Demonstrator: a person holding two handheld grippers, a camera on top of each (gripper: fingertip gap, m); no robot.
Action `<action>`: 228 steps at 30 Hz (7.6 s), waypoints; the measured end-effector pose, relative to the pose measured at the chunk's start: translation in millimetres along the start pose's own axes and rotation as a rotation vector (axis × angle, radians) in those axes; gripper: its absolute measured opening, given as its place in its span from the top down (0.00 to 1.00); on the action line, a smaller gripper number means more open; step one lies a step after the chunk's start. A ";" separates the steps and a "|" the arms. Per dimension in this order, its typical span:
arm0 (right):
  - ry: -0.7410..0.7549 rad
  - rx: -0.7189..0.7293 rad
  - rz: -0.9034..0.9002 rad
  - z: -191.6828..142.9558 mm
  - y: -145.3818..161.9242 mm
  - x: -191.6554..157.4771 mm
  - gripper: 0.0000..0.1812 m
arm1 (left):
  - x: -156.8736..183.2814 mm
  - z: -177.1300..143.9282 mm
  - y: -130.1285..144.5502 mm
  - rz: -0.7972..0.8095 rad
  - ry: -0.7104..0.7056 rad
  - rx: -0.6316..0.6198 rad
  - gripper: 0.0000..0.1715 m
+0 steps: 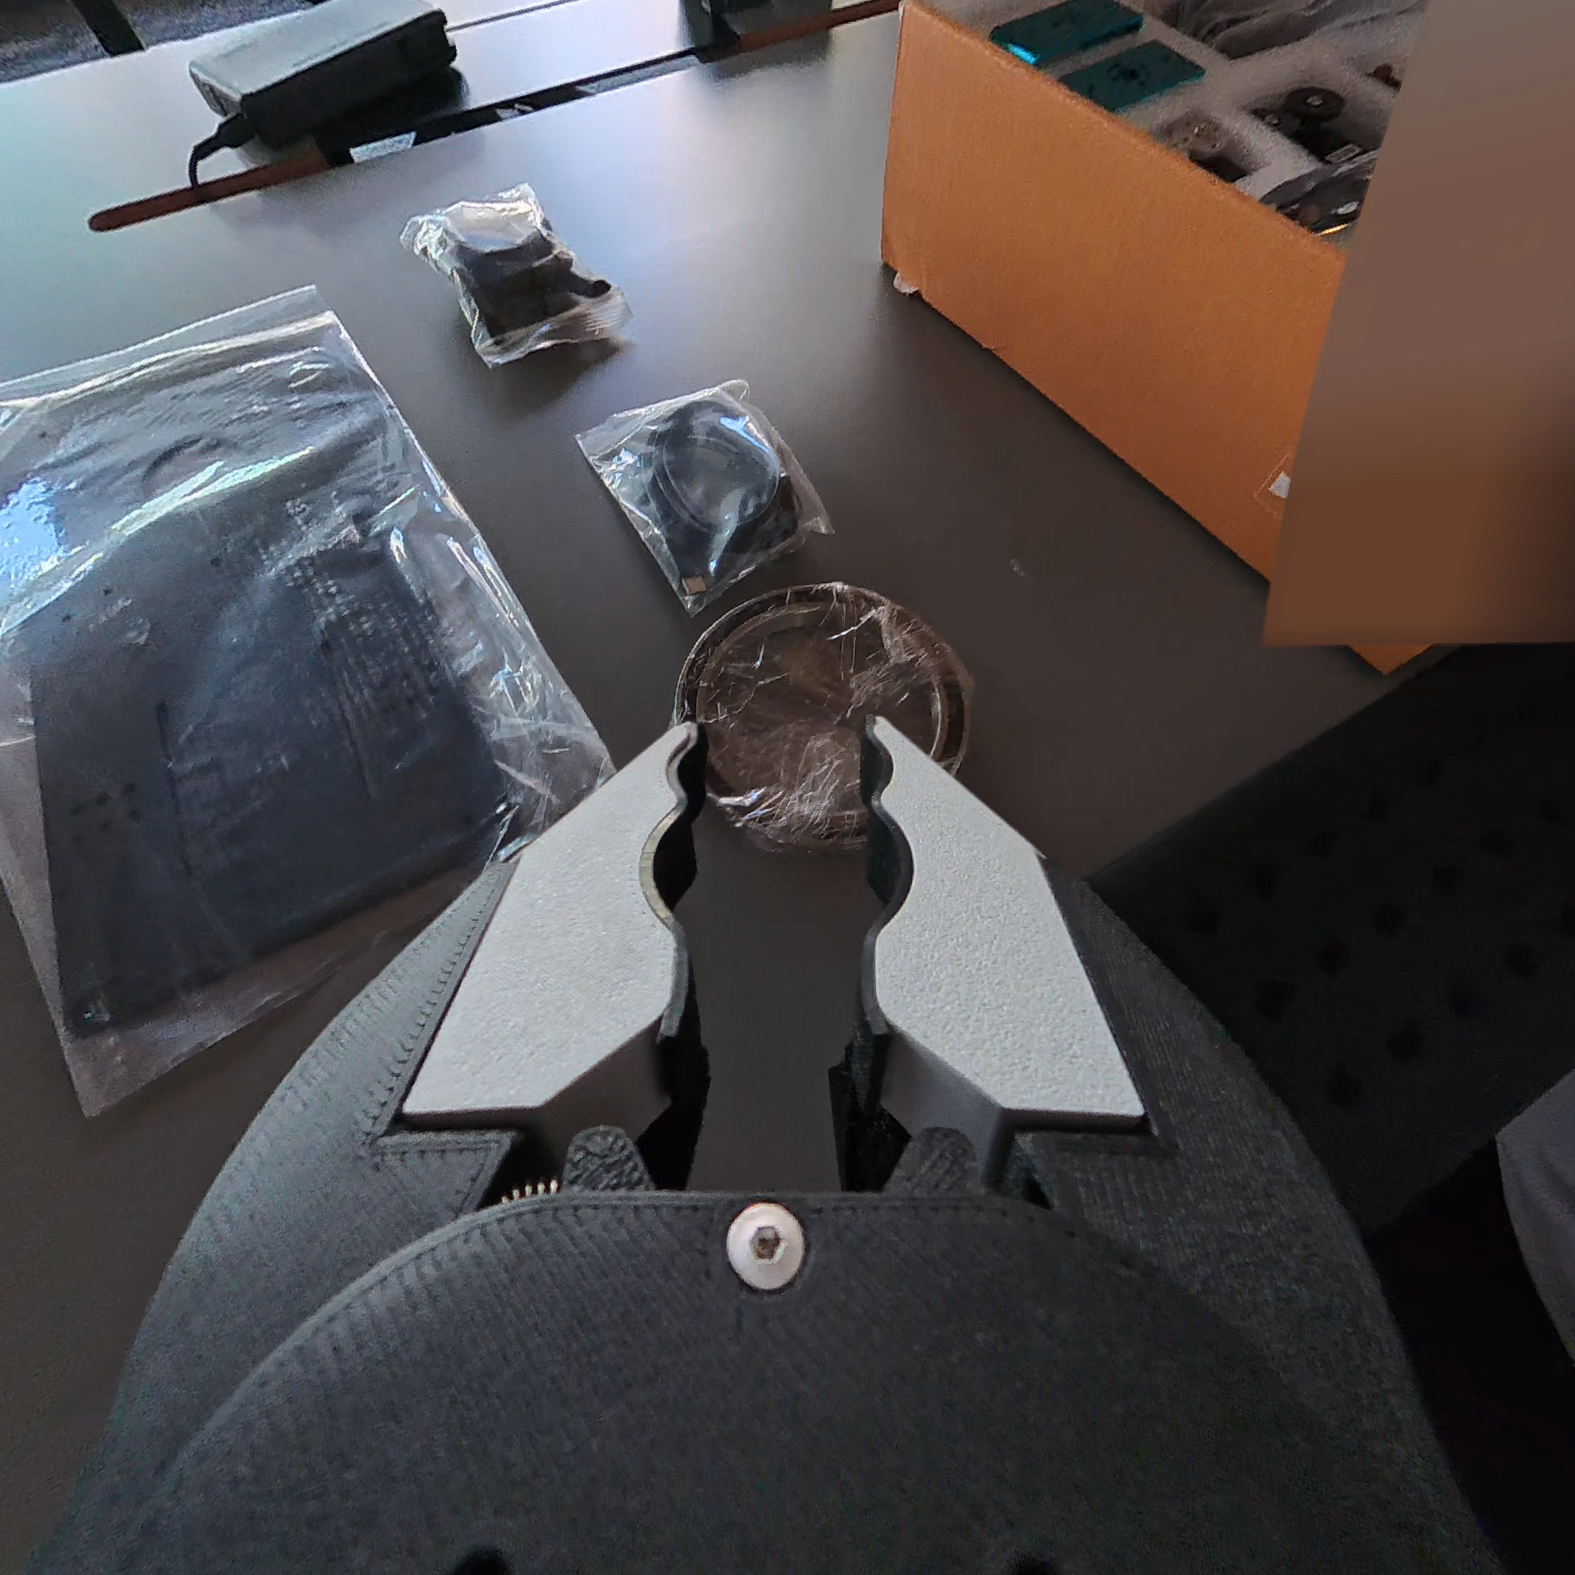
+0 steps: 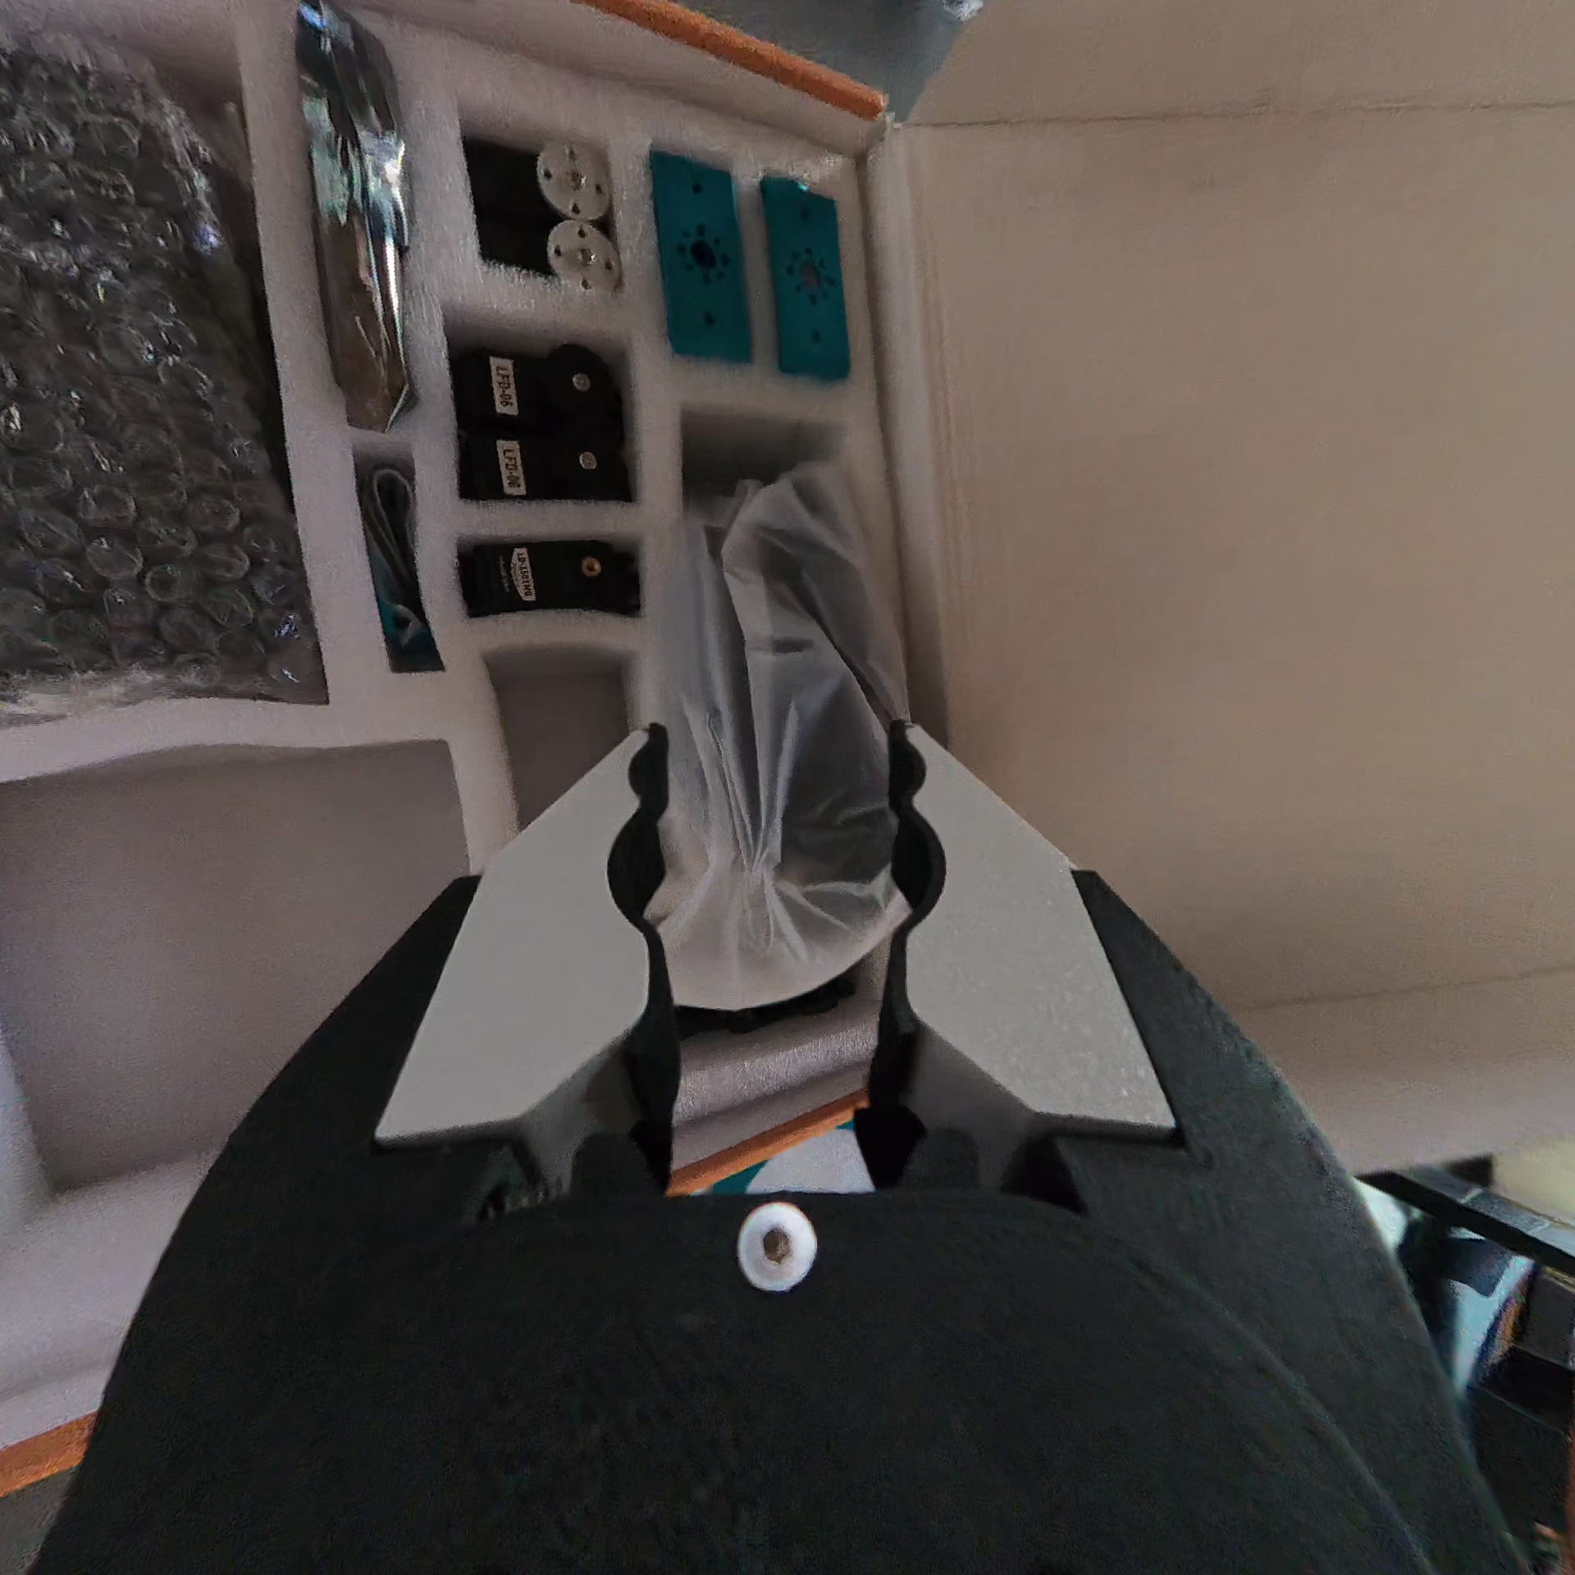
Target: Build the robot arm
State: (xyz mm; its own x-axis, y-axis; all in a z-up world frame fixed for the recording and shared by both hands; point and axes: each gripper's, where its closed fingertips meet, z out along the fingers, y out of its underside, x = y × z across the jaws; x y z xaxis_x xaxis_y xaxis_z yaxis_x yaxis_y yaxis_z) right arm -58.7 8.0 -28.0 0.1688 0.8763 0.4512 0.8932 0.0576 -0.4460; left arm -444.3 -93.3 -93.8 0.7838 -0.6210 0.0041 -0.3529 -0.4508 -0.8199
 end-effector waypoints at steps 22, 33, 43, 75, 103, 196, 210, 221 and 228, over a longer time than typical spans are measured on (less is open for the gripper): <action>-0.401 -0.347 0.083 46.4 12.8 -5.8 0.82 | 19.4 11.4 -23.0 0.074 0.037 -0.015 0.82; -0.349 -0.399 -0.194 53.0 -2.3 -9.8 0.89 | 55.6 13.2 -61.6 0.107 0.093 0.020 0.82; 0.342 0.161 0.318 -101.1 38.6 -15.6 0.81 | 150.7 10.4 -113.0 0.055 0.239 0.207 0.78; 1.144 0.355 0.789 -412.6 466.0 -132.8 0.98 | 676.9 210.9 -333.3 0.243 0.767 0.475 0.60; 1.178 -0.124 1.170 -635.7 791.5 -206.7 0.76 | 1013.7 363.3 -454.6 0.424 0.822 0.429 0.58; 0.187 -0.601 1.253 -603.0 956.7 -6.3 1.00 | 881.4 475.2 -508.6 0.251 0.556 0.332 0.60; 0.209 -0.604 1.251 -608.6 956.9 -6.2 1.00 | 880.4 475.1 -509.1 0.259 0.545 0.335 0.60; 0.213 -0.598 1.226 -607.7 953.2 -3.1 1.00 | 876.8 477.1 -509.5 0.260 0.529 0.333 0.60; 0.224 -0.640 1.197 -605.9 949.4 0.5 1.00 | 842.7 482.7 -511.5 0.280 0.400 0.312 0.60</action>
State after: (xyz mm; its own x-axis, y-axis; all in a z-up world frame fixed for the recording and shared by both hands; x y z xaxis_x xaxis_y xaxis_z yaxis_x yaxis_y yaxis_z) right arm 1041.9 -226.7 17.1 0.9727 0.1353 0.1885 0.1799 -0.9528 -0.2444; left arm 643.3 -76.5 52.7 0.4063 -0.9110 -0.0710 -0.3042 -0.0616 -0.9506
